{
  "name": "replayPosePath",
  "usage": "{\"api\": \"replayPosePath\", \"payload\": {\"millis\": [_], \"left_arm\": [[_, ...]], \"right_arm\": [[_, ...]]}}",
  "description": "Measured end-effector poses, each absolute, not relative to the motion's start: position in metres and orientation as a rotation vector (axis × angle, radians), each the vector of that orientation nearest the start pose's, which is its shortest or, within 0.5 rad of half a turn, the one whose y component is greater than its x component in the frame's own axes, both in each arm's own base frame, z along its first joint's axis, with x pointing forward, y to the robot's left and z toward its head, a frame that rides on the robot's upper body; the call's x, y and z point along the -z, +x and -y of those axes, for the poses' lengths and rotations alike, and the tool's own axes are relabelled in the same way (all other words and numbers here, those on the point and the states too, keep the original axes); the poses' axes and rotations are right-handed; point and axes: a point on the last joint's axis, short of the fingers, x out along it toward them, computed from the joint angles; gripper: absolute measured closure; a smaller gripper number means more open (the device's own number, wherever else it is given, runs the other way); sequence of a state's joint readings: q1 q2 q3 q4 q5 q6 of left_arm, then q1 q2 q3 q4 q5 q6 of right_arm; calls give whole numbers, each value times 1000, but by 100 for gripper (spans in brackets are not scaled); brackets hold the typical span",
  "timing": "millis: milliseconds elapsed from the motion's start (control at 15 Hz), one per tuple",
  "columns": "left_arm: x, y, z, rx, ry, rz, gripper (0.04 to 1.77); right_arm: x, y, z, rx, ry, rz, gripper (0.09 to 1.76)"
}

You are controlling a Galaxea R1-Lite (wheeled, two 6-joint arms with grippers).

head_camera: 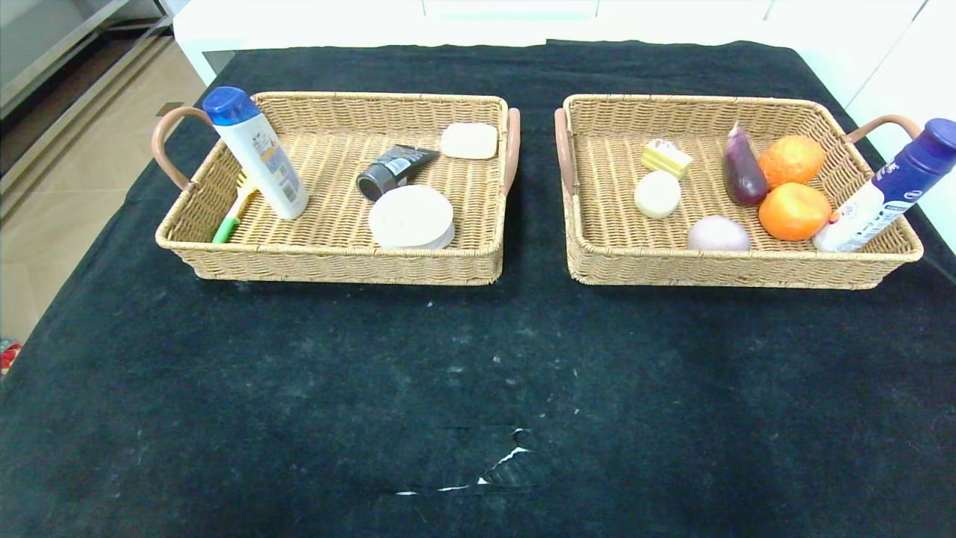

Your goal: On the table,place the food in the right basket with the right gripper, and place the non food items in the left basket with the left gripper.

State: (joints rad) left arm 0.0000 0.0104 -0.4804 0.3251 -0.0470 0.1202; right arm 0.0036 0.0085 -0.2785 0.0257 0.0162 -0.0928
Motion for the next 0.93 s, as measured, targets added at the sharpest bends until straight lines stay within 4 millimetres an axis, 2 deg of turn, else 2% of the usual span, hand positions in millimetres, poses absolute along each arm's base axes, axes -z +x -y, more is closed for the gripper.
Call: {"api": "replayPosePath", "payload": {"millis": [267, 467, 667, 933], "left_arm": [[-127, -43, 1, 39, 119, 185, 9], [-93, -26, 1, 35, 118, 117, 9], [-78, -23, 1, 35, 106, 23, 9], [-77, -23, 1, 36, 101, 14, 9]], "right_arm": [[-101, -29, -1, -51, -110, 146, 15], [-80, -24, -1, -56, -110, 33, 15], [-76, -23, -1, -35, -51, 5, 15], [-76, -23, 0, -32, -41, 4, 15]]}}
